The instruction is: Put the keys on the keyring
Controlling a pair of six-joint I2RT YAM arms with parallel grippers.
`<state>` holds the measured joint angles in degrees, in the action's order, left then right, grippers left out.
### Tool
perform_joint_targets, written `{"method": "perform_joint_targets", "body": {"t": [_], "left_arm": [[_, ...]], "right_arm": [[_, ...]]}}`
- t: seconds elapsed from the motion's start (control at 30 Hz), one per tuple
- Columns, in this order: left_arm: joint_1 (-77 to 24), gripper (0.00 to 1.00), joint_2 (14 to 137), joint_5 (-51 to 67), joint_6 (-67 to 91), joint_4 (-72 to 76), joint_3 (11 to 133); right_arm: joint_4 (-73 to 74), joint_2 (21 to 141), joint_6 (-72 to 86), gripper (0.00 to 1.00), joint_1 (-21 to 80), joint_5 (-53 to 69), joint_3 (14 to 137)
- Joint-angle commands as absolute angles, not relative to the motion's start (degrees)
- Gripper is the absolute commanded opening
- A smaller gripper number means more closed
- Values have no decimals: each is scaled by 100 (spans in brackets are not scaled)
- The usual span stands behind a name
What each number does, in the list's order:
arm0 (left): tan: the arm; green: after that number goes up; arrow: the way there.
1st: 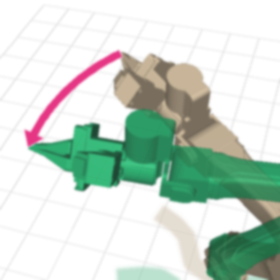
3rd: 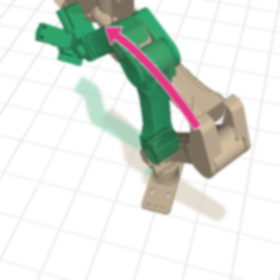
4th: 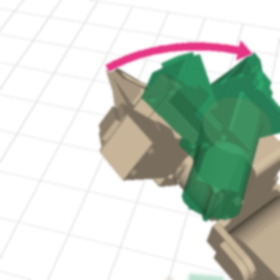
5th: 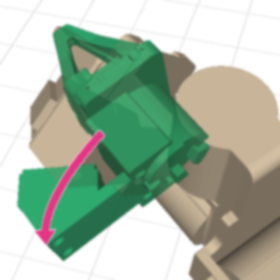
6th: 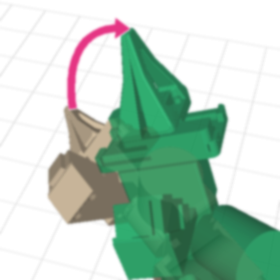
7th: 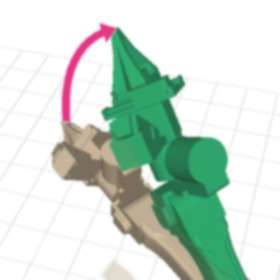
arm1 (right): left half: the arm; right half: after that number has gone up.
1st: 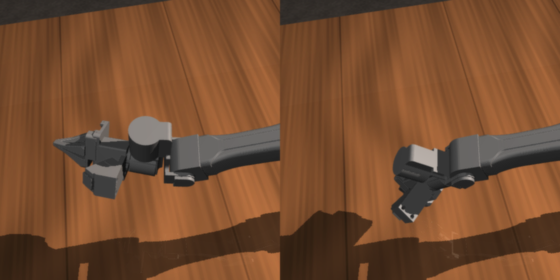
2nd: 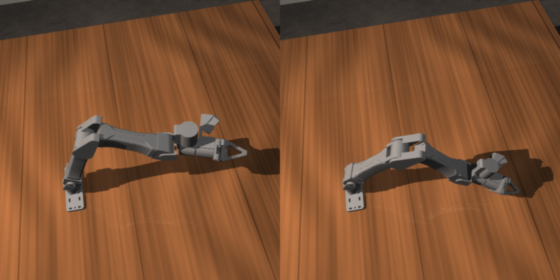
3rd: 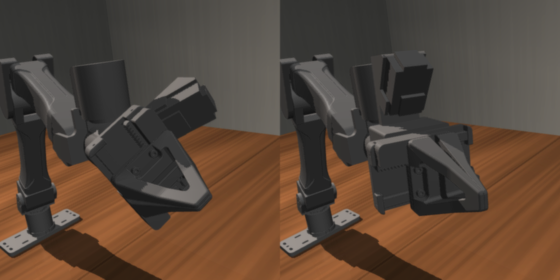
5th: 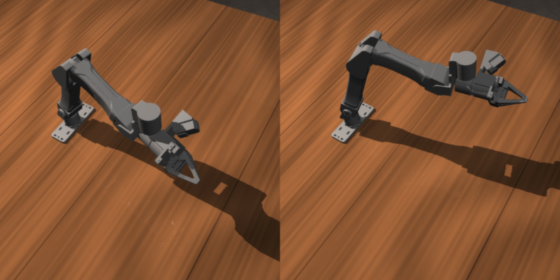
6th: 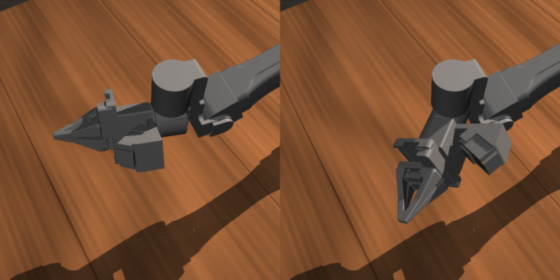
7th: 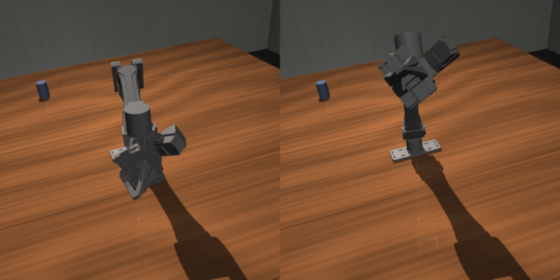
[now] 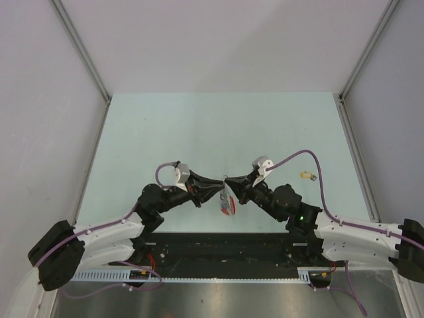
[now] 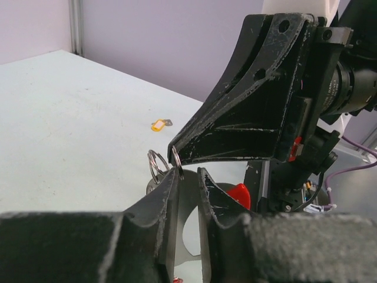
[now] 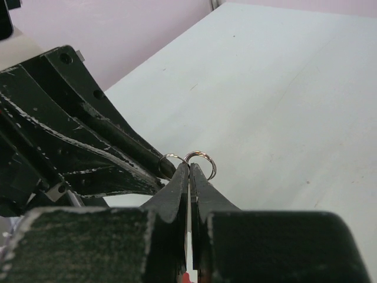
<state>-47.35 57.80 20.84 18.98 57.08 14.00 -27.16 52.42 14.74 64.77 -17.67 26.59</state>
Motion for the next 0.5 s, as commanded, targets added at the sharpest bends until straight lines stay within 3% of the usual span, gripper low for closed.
{"method": "perform_joint_targets", "body": {"t": [0.0,0.37,0.47], "left_arm": [[-4816,24,5388,1908,1688,5249,1503],[-4808,49,4632,1336,924,2455,2232],[-4808,50,4535,1275,493,1654,2539]], "right_arm": [[-2735,5071,721,0,6346,-1504,2777],[-2356,4975,-219,0,6319,-880,3014],[-2241,4975,-457,0,6319,-721,3085]]}}
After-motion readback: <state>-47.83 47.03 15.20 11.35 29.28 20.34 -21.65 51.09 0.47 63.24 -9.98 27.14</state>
